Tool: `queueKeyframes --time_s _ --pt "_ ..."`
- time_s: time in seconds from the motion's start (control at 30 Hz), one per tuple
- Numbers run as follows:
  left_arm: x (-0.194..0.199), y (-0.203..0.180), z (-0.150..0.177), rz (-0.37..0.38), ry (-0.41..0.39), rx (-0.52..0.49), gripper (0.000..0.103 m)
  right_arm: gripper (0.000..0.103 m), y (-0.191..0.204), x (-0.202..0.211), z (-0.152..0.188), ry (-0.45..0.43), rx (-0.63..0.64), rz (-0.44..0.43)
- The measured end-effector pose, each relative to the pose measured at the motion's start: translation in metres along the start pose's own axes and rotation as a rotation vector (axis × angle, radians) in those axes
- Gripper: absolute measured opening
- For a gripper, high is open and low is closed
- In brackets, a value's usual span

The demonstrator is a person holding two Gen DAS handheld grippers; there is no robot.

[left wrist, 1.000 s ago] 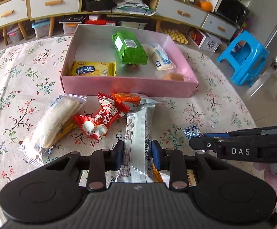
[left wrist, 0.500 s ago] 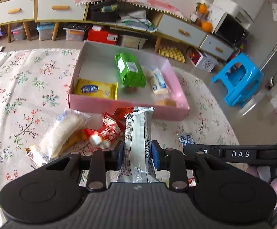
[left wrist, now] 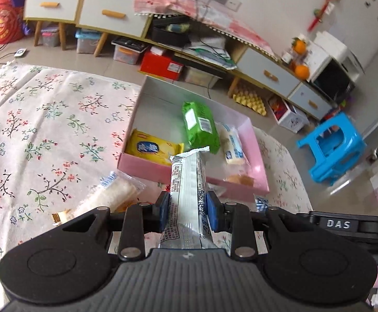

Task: Organize snacks
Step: 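Carry both snacks into the pink box and open both tools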

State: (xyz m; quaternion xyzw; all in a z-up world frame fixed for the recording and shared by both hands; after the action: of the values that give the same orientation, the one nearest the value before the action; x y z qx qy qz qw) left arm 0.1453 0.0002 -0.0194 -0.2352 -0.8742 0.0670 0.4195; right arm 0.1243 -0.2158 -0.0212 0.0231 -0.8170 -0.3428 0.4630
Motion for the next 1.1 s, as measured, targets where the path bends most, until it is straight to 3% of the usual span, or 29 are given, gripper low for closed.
queueKeyframes --time_s 0.33,0.57,0.87,1.1 --pt "-0.027 0.009 -0.029 -0.073 -0.046 -0.003 0.027 0.023 0.013 -0.025 -0.037 -0.041 -0.019 -0.050" --pt "-0.060 0.009 -0.048 -0.112 -0.073 -0.035 0.027 0.024 0.001 -0.053 -0.050 -0.069 -0.023 -0.062" --pt "-0.090 0.010 -0.058 -0.197 -0.094 -0.110 0.028 0.028 -0.001 -0.064 -0.056 -0.089 0.047 -0.054" --pt "-0.096 0.015 -0.060 -0.206 -0.100 -0.123 0.029 0.028 0.007 -0.066 -0.054 -0.102 0.137 -0.036"
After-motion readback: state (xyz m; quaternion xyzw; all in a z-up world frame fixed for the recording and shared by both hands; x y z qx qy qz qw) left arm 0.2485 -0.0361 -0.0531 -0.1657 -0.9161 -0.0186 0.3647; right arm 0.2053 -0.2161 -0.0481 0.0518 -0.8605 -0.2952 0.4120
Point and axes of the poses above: each gripper's, at about its wrist camera, not at the fingertips, and x roughly against the way its jaws point, y to its left, z to its underside, the point moved 5 cm from there along -x, roughly the way its jaws point, and after that the axes turned 9 degrees about -x, right-handed, at the moved point
